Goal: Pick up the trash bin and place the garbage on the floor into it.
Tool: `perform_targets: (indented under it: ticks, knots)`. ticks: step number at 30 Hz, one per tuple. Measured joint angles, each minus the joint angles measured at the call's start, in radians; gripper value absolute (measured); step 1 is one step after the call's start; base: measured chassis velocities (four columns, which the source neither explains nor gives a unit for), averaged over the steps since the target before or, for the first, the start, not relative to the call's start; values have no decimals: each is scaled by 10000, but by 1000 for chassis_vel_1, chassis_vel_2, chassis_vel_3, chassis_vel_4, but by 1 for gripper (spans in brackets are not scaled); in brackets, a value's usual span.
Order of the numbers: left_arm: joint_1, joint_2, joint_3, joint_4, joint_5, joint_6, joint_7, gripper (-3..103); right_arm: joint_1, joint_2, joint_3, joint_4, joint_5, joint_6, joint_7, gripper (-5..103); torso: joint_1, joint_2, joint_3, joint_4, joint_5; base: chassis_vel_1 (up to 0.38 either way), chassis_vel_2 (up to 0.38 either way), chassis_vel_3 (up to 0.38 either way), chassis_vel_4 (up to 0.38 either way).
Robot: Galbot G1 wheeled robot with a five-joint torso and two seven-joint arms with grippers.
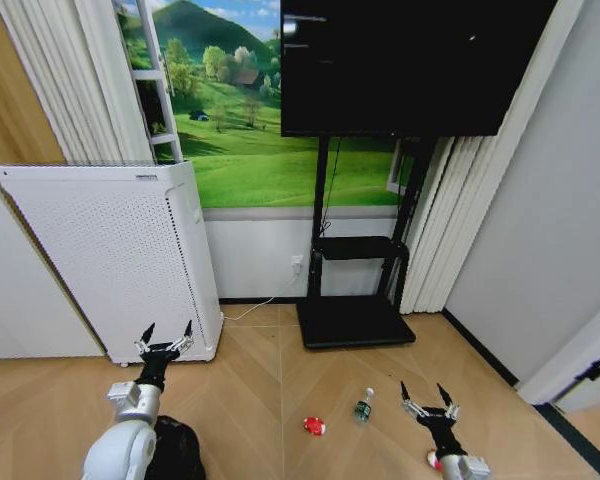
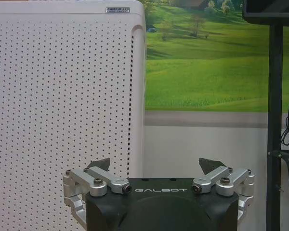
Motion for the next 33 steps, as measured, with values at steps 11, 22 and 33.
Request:
perform_targets:
  ticks: [11, 22, 33]
  knots:
    - [-2, -41, 8, 462, 304, -34, -21, 100, -6, 0, -27, 34, -15, -11, -12, 100, -191, -553, -362, 0, 0, 0, 0, 0, 0]
    - [-31, -18, -5, 428, 303, 0, -28, 100, 22, -6, -41, -62, -22, -6, -19, 100, -324, -951, -627, 0, 0, 0, 0, 0, 0]
    - [-29, -15, -10, 402, 288, 3, -29, 100, 29, -11, -52, -81, -24, 5, -28, 100, -493, -1426, -931, 0, 0, 0, 0, 0, 0]
